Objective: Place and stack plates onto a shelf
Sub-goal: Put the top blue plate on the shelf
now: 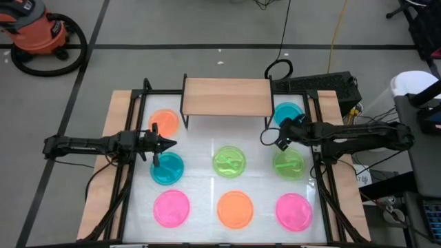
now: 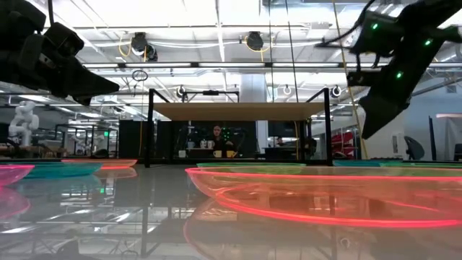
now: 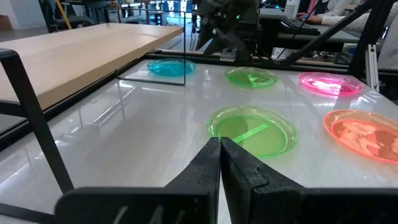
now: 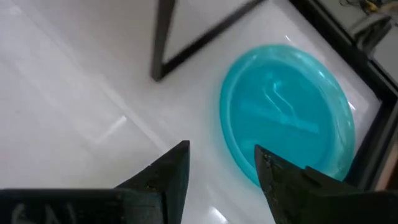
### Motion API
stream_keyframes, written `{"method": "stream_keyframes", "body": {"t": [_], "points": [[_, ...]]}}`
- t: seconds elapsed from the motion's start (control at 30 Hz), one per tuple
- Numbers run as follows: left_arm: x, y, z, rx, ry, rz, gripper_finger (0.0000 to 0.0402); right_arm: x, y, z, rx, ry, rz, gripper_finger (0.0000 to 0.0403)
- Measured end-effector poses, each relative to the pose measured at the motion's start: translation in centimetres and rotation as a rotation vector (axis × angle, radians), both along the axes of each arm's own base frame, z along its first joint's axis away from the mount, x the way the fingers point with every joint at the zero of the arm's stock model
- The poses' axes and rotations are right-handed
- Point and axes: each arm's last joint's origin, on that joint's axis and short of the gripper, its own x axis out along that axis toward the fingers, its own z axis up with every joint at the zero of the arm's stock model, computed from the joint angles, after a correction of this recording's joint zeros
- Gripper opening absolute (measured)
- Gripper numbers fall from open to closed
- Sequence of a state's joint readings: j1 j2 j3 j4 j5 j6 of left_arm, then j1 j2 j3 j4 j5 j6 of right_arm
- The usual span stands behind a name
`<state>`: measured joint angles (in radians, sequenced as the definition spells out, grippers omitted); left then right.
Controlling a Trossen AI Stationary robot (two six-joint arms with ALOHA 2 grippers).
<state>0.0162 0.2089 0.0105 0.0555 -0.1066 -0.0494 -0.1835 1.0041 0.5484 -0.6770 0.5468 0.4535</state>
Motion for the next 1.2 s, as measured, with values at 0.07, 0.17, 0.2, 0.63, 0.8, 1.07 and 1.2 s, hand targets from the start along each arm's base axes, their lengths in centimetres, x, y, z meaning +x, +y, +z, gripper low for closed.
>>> {"method": "stream_keyframes", "body": {"t": [0.07,0.17,0.2,0.63,0.8,1.07,1.2], "points": [[0.0,0.0,0.0,0.000,0.000,0.000,0.0019,0.4,-0.5,-0.6,0.002,0.044,-0.012,0.0161],[0.0,0.0,0.0,0.000,0.000,0.000,0.0019,0.9,-1.3,-1.6,0.007,0.101,-0.024,0.0160],[0.0,0.0,0.0,0.000,0.000,0.000,0.0019,1.0,-1.5,-1.9,0.007,0.116,-0.025,0.0160],[0.0,0.0,0.0,0.000,0.000,0.000,0.0019,1.8,-3.1,-4.7,0.041,0.246,-0.064,0.0160],[0.0,0.0,0.0,0.000,0.000,0.000,0.0019,2.0,-3.8,-5.2,0.035,0.242,-0.095,0.0160],[0.0,0.0,0.0,0.000,0.000,0.000,0.0019,1.2,-4.2,-6.0,0.032,0.258,-0.112,0.0132],[0.0,0.0,0.0,0.000,0.000,0.000,0.0019,1.1,-4.2,-6.0,0.038,0.266,-0.096,0.0083]]}}
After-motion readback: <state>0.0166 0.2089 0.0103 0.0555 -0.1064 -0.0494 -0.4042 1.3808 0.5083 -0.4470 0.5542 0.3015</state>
